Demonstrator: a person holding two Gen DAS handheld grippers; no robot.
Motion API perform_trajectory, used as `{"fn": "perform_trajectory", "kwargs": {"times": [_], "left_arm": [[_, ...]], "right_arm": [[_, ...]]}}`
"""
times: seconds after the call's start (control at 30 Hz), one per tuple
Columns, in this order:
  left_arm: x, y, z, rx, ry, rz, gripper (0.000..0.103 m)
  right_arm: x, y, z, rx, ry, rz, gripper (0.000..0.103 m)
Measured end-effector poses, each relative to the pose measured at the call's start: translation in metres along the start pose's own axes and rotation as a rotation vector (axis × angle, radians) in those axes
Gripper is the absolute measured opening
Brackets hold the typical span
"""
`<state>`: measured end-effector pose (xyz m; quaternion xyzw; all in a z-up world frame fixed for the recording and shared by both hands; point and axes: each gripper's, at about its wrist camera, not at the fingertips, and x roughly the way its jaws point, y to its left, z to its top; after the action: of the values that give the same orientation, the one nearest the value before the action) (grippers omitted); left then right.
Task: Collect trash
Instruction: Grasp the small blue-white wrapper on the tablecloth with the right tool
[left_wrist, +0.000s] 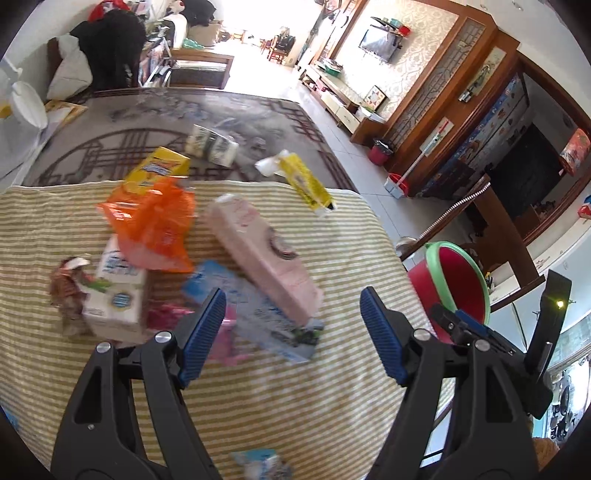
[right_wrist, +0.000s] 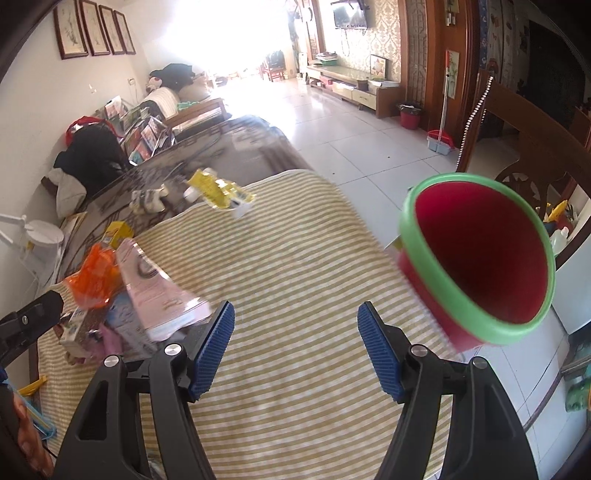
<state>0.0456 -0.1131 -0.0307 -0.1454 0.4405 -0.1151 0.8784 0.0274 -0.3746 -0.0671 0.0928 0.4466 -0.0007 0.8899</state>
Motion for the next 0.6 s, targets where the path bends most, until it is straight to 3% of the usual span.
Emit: {"fn": "perform_trajectory", "kwargs": {"times": [0.33, 0.6], "left_arm": [[-0.04, 0.085, -0.002, -0.058, -0.055, 0.11, 0.072], [-0.054, 0.127, -0.018, -0.125, -0.051, 0.138, 0.072]], "right_arm": [[-0.005, 0.075, -0.036, -0.099, 0.068, 0.064, 0.071], [0.007, 0.124, -0.094, -0.185, 0.286, 0.184, 0.071]]}}
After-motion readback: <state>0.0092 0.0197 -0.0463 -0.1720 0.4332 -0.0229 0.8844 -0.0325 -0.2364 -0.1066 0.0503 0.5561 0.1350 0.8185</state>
